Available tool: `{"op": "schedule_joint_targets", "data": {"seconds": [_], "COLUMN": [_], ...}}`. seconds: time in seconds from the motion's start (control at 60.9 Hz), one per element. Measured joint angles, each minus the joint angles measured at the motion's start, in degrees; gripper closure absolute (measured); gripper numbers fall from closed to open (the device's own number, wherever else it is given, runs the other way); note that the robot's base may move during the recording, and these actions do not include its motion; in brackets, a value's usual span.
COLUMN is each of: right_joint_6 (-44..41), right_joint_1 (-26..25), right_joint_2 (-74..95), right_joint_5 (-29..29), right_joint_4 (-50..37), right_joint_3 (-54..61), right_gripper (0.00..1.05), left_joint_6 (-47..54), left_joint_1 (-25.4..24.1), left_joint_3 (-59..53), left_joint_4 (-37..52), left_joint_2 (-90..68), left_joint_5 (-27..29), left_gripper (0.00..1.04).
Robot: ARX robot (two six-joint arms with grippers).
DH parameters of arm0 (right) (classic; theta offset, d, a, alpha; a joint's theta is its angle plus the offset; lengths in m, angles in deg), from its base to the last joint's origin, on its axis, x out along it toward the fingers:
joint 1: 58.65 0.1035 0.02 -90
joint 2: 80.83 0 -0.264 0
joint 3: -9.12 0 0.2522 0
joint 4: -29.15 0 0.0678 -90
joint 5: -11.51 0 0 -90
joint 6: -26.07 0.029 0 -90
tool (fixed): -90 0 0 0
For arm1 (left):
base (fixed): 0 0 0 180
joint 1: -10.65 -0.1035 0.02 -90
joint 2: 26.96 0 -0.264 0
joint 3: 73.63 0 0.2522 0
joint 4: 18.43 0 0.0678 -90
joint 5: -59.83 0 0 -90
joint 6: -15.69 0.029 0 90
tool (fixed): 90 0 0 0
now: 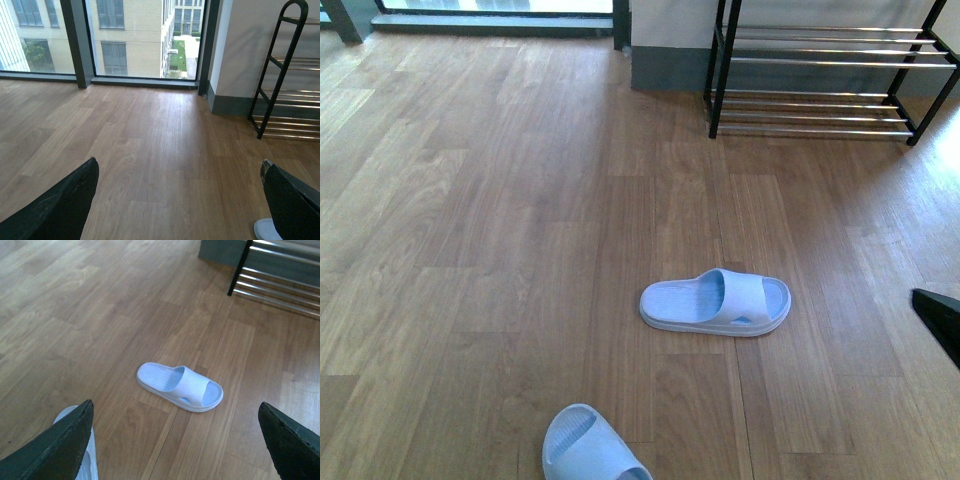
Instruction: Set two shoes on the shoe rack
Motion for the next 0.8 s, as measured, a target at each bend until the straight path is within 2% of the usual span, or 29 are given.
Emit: {"op": "schedule_joint_targets", "data": {"seconds": [0.164,0.378,0.559,0.657,0.805], "right_joint_6": [-5.03,-9.84,-6.05,-4.85,-4.57], "right_joint_1": [0.59,3.78,4.13,4.66,8.15], "right_joint_2": [33.62,62.05,78.84,84.74,93.09], "right_joint_5": [-4.24,-5.42,-9.09,-9.07,-11.72], "right_joint_4": [-15.93,-27.91,-27.61,-27.58,-28.06], "right_joint_3": [-8.35,-15.65,-23.93,-28.33,-33.4], "right_gripper": [0.09,0.09,0.09,0.09,0.09], "left_joint_6": [0.0,0.0,0.0,0.0,0.0], "left_joint_1": [0.0,0.0,0.0,0.0,0.0], "left_joint_3": [0.0,0.0,0.0,0.0,0.0], "left_joint_4": [0.0,0.0,0.0,0.0,0.0], "left_joint_2": [0.0,0.0,0.0,0.0,0.0], "left_joint_5": [0.0,0.0,0.0,0.0,0.0], "left_gripper": [0.09,0.09,0.09,0.09,0.09]}}
